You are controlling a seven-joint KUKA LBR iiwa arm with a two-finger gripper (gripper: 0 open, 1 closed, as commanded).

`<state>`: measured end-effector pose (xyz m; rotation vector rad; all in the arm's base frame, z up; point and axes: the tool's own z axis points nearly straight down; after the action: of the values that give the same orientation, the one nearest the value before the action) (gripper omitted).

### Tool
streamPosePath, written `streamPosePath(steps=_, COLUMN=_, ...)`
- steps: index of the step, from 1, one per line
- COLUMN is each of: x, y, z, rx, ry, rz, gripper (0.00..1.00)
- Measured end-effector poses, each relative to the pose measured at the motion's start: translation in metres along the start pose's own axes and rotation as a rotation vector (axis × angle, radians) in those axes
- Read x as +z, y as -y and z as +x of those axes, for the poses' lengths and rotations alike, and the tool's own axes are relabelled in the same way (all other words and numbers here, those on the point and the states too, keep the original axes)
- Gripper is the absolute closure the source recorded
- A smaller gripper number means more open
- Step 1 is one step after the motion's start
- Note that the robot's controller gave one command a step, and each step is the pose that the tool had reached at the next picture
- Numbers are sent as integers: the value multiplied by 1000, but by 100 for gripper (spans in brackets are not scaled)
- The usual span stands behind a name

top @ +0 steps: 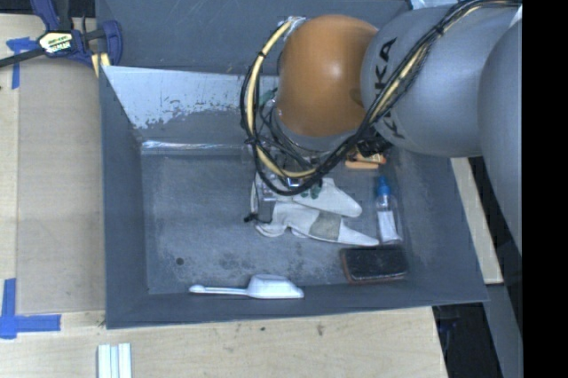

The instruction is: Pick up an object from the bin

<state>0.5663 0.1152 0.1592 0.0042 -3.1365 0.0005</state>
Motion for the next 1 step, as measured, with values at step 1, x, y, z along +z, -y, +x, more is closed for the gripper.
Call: streamPosePath(steps=1, x=-5, y=0, z=-2, rx=2, ry=8, rz=-1, gripper=0)
